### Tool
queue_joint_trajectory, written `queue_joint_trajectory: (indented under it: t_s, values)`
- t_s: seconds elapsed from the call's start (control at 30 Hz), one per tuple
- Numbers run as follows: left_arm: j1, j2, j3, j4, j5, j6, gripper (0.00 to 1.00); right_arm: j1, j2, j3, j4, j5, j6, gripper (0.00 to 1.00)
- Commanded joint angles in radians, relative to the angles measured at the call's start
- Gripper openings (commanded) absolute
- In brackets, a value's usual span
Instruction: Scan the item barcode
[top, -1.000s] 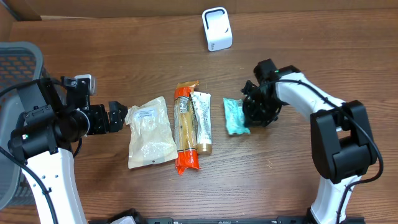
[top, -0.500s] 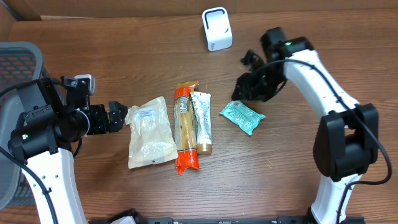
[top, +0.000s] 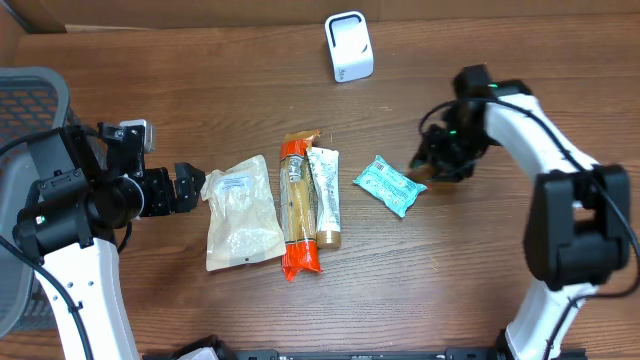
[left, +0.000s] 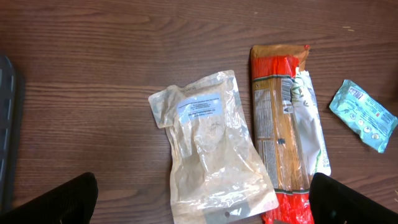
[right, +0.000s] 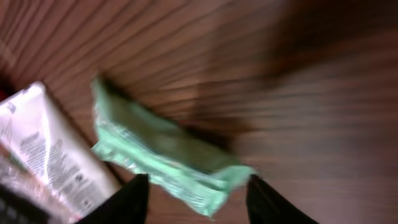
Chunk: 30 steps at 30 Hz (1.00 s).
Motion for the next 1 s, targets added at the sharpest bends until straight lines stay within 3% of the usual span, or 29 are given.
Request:
queue_joint_trajectory:
  t_s: [0.0,0.17,0.3,0.43,0.97]
  values:
    - [-0.003,0.006,-0.002,0.004,0.015,0.026,1.00,0.005,-0.220,-0.050,0.003,0.135,0.080,0.74]
    - [-0.003,0.006,-0.002,0.004,0.015,0.026,1.00,0.004,-0.362,-0.233,0.081,0.145,0.147,0.76]
    - [-0.003,0.006,-0.002,0.004,0.015,0.026,0.99,0.005,-0.375,-0.401,0.234,0.011,0.217,0.73]
    - [-0.003,0.006,-0.002,0.004,0.015,0.026,0.99,0.022,-0.374,-0.525,0.374,0.005,0.315,0.73]
    - [-0.003,0.006,-0.002,0.004,0.015,0.026,0.99,0.127,-0.285,-0.654,0.724,-0.004,0.483,0.73]
